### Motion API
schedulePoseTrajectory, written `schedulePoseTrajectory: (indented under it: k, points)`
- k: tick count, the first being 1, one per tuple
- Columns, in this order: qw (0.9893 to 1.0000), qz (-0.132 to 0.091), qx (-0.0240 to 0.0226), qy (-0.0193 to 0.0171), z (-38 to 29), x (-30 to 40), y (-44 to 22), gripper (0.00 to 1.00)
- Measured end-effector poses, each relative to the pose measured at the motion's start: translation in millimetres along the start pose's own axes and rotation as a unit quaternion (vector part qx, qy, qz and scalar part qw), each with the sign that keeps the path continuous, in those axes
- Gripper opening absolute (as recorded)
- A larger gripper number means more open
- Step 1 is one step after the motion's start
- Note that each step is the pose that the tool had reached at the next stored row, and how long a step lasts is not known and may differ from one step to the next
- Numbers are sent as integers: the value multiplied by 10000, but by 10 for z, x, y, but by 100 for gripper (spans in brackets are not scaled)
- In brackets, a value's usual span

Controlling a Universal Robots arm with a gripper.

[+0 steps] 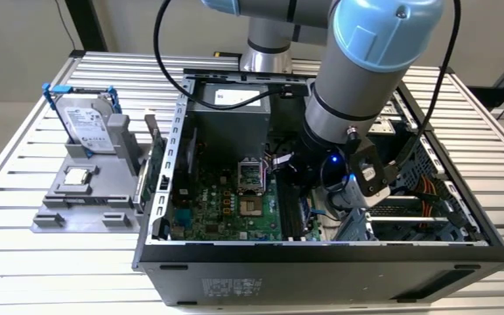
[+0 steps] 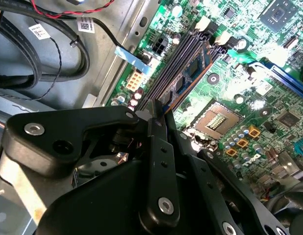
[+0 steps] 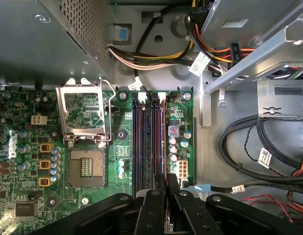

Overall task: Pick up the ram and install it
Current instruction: 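Insert the ram into the slot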

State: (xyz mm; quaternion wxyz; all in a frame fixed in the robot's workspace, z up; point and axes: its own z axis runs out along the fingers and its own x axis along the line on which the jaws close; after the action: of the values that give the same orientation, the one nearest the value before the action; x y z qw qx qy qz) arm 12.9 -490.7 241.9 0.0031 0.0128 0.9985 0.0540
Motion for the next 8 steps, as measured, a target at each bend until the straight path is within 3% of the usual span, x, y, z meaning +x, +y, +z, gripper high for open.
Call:
schedulePoseTrajectory:
  k: [5, 8]
  points:
    - [10000, 4, -5, 0, -1, 0, -4, 0]
    - [9999, 21, -107, -9, 0, 0, -18, 0]
